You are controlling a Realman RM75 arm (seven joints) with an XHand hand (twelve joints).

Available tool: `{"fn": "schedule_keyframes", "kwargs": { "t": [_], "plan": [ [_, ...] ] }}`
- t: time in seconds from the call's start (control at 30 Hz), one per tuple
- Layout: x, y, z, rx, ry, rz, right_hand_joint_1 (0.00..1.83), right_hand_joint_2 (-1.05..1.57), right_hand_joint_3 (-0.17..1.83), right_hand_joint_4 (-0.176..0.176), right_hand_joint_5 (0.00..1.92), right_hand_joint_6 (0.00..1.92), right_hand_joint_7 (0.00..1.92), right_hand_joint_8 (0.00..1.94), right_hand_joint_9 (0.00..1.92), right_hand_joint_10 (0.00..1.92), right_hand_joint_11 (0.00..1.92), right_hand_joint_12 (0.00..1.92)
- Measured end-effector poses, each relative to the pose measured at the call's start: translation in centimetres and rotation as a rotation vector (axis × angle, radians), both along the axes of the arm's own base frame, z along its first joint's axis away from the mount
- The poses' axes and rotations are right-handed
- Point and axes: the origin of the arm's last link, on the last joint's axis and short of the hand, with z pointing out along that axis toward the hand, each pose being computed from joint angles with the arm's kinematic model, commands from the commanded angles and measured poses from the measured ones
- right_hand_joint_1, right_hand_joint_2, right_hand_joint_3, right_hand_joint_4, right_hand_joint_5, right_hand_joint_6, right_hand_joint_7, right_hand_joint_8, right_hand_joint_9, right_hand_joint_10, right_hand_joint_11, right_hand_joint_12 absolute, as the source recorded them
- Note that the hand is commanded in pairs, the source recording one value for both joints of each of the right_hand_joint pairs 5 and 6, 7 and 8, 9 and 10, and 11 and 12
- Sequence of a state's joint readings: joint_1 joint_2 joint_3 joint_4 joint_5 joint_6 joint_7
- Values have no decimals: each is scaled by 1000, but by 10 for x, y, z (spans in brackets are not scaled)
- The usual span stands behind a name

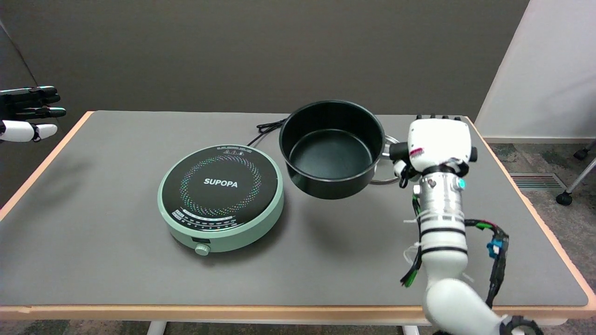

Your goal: Place the pot onto the table.

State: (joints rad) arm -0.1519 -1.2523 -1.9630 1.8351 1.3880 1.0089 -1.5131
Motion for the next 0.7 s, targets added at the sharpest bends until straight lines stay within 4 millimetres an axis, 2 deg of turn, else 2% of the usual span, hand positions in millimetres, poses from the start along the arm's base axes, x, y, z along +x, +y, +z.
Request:
{"fn": "schedule_keyframes", "kwargs": {
  "t": [0.4,0.7],
  "plan": [
    [-14,33,-31,-116,-14,27,982,1199,782,-43,1920,1920,1920,1920,1920,1920,1920,1920],
    [-24,51,-36,-210,-42,27,984,1203,790,-44,1920,1920,1920,1920,1920,1920,1920,1920]
  ]
}}
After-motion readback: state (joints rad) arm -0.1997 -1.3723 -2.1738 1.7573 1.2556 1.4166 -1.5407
